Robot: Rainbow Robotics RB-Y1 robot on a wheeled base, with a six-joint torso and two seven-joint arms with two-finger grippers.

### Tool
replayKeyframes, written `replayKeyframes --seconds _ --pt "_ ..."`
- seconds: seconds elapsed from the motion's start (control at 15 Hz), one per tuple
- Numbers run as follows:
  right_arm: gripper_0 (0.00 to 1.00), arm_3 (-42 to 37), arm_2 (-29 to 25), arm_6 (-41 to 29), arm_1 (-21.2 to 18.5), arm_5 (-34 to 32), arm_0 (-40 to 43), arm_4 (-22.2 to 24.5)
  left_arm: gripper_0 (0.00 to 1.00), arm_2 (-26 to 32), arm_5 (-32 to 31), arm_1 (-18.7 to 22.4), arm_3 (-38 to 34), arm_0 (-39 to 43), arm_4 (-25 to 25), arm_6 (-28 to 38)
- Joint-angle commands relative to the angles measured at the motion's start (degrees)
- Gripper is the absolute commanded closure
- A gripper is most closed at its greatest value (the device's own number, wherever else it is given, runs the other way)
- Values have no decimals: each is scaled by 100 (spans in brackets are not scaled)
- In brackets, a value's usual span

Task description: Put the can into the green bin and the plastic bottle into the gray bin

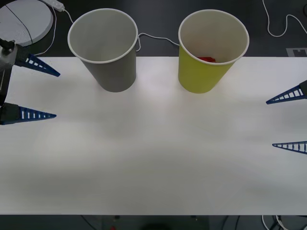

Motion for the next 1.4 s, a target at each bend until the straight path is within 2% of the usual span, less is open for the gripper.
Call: replayKeyframes --seconds 0.07,0.53,0.73,1.4 --pt "0 0 0 0 0 0 0 0 0 231 -5 -1 -2 436 34 -509" --pt "0 0 0 0 0 0 0 0 0 600 3 -168 7 1086 -89 -1239" --pt "0 0 0 0 0 0 0 0 0 723 -5 -353 7 1271 -168 -1327" --pt "0 0 0 0 0 0 0 0 0 741 -5 -353 7 1297 -362 -1388"
